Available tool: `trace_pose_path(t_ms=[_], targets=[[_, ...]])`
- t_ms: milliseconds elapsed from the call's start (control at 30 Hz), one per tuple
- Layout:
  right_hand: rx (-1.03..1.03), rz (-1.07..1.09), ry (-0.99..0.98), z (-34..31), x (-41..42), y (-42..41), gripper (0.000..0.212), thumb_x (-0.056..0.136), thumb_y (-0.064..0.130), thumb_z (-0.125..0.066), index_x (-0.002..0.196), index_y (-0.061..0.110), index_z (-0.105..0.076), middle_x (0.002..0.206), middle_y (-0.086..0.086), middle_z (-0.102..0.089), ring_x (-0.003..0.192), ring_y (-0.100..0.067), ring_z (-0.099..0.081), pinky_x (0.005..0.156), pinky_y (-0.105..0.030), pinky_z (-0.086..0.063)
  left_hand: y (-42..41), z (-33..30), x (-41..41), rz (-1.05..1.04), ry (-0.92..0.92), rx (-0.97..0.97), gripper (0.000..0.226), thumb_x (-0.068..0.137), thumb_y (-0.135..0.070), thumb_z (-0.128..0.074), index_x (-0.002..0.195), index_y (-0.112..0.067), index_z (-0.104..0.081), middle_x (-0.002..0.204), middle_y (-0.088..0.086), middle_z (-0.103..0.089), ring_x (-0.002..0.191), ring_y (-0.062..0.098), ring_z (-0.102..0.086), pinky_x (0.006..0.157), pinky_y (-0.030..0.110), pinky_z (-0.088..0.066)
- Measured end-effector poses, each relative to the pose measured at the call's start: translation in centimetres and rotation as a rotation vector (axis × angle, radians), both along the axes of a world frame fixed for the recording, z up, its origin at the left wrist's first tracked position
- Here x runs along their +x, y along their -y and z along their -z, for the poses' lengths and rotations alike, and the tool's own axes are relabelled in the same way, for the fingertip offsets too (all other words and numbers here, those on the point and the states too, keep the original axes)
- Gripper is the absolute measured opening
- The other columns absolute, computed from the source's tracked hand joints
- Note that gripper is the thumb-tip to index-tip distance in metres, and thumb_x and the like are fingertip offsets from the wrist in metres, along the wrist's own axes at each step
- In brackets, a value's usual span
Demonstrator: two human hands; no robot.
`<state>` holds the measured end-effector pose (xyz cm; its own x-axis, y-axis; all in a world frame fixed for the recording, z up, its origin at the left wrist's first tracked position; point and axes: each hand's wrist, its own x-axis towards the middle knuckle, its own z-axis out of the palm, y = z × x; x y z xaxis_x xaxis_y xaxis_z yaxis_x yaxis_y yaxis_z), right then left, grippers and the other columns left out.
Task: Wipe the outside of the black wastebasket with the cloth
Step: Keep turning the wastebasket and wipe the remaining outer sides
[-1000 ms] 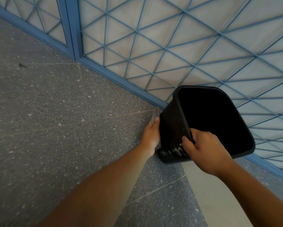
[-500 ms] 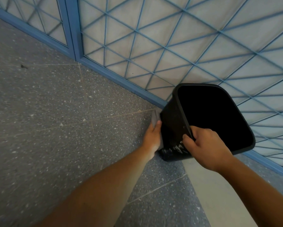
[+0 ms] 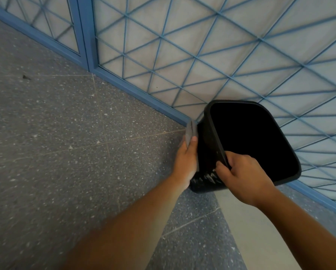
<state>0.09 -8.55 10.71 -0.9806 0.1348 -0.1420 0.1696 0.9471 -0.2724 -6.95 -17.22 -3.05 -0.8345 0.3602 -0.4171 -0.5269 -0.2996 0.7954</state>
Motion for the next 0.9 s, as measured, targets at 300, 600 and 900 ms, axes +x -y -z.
trace_pose_path(t_ms=[300, 600, 900], targets=[[-0.027, 0.0, 0.01, -0.2, 0.1, 0.2, 0.027, 0.084, 0.035, -0.048, 0.061, 0.023, -0.044, 0.049, 0.001, -0.047, 0.044, -0.016, -0.049, 0.048, -0.039, -0.045, 0.0, 0.5, -0.3, -0.004, 0.044, 0.045, 0.049, 0.101, -0.054, -0.049, 0.144, -0.034, -0.059, 0.131, -0.001, -0.073, 0.123, 0.015, -0.068, 0.106, 0.037, -0.055], [-0.03, 0.02, 0.004, -0.2, -0.2, 0.0, 0.028, 0.082, 0.036, -0.048, 0.059, 0.021, -0.044, 0.047, 0.001, -0.045, 0.043, -0.014, -0.048, 0.048, -0.04, -0.045, 0.5, 1.9, -0.5, 0.065, 0.056, 0.053, 0.057, 0.099, -0.053, -0.053, 0.152, -0.03, -0.051, 0.141, 0.003, -0.068, 0.131, 0.02, -0.064, 0.113, 0.044, -0.049], [-0.018, 0.003, 0.011, -0.1, -0.2, 0.0, 0.031, 0.082, 0.038, -0.046, 0.056, 0.022, -0.04, 0.046, 0.003, -0.042, 0.043, -0.016, -0.047, 0.048, -0.042, -0.045, 0.5, 2.0, -0.9, 0.077, -0.068, -0.036, 0.055, 0.105, -0.051, -0.043, 0.156, -0.031, -0.045, 0.152, -0.003, -0.058, 0.137, 0.011, -0.057, 0.118, 0.036, -0.045]])
